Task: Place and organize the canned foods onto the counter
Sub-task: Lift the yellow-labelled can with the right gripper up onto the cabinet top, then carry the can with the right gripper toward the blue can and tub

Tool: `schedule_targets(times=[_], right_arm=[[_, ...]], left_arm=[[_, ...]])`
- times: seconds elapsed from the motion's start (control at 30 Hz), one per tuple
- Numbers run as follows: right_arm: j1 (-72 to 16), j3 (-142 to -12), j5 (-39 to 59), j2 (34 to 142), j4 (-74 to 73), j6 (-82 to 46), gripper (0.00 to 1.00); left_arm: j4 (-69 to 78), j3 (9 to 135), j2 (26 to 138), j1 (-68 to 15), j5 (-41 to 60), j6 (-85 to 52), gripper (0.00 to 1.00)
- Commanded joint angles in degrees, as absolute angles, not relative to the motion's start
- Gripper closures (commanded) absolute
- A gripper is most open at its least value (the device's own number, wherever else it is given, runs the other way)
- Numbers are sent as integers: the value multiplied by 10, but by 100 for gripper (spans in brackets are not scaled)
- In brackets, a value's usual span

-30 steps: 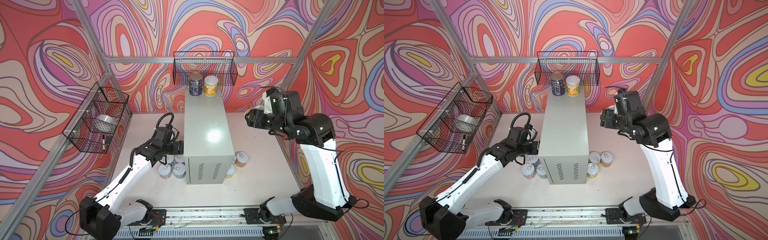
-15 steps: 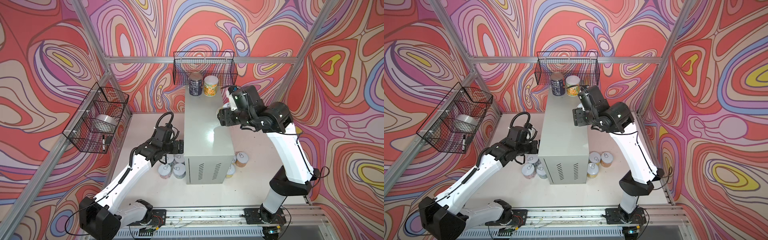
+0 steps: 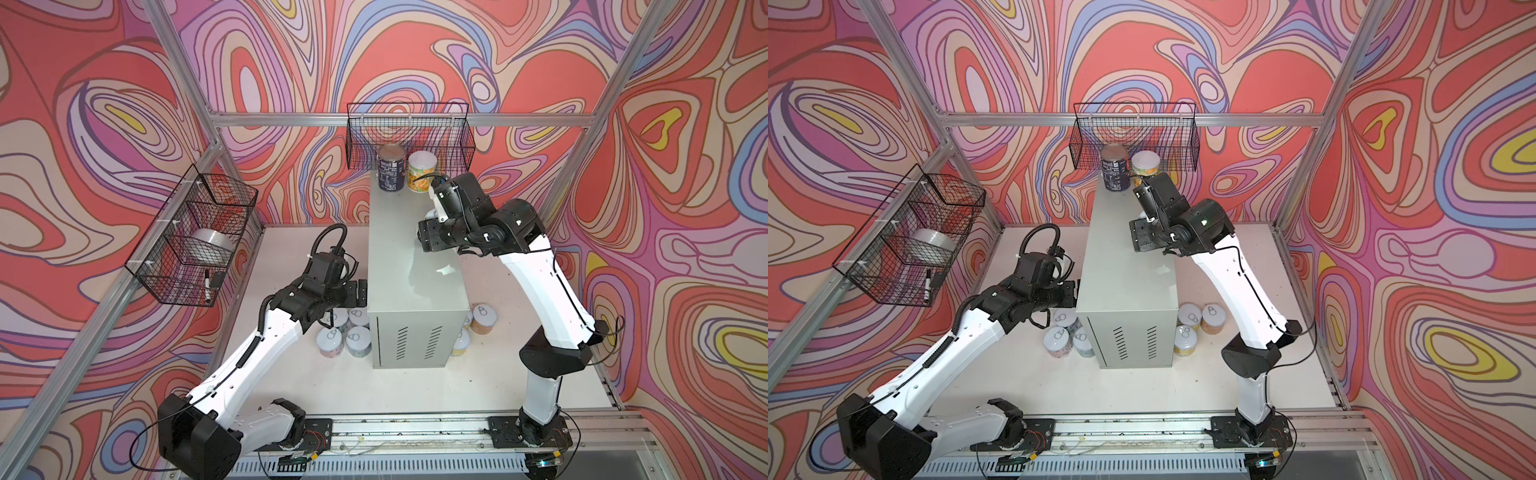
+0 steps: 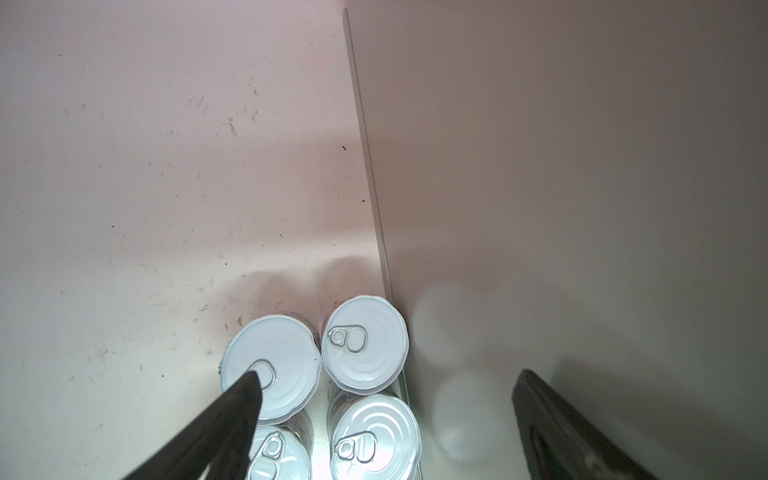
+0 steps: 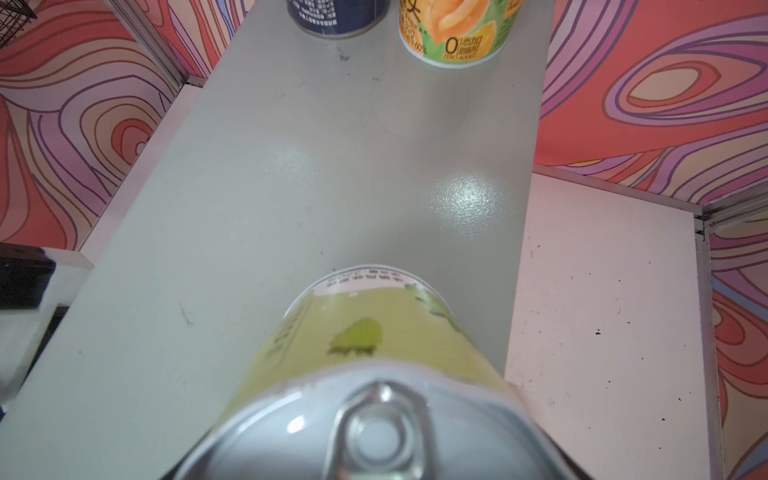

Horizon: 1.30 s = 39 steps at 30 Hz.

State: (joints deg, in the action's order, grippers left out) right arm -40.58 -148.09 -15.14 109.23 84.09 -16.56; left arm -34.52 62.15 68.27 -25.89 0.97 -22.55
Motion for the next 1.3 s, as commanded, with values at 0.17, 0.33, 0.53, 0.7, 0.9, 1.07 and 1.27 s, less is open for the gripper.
schedule_targets(times=[0.17, 0.33, 0.53, 0.7, 0.9, 1.07, 1.27], right_arm=[[-407, -1495, -148, 1107, 830, -156, 25], [-407, -1502, -144, 1113, 823, -152, 17], [-407, -1516, -139, 1123, 814, -150, 12], [-407, -1524, -139, 1118, 809, -153, 11], [-407, -1457, -128, 1074, 807, -176, 12], [-407, -1389, -131, 1034, 790, -198, 13], [-407, -1329, -131, 989, 755, -209, 17]], left_arm=[[-337, 611, 680, -257, 0, -230, 4], [-335, 609, 680, -255, 1, -230, 4], [-335, 611, 681, -250, 5, -228, 4], [-338, 613, 683, -245, 11, -224, 4], [-342, 618, 681, -245, 15, -225, 4], [-338, 612, 681, -244, 23, -233, 4], [-338, 606, 675, -244, 19, -234, 4]])
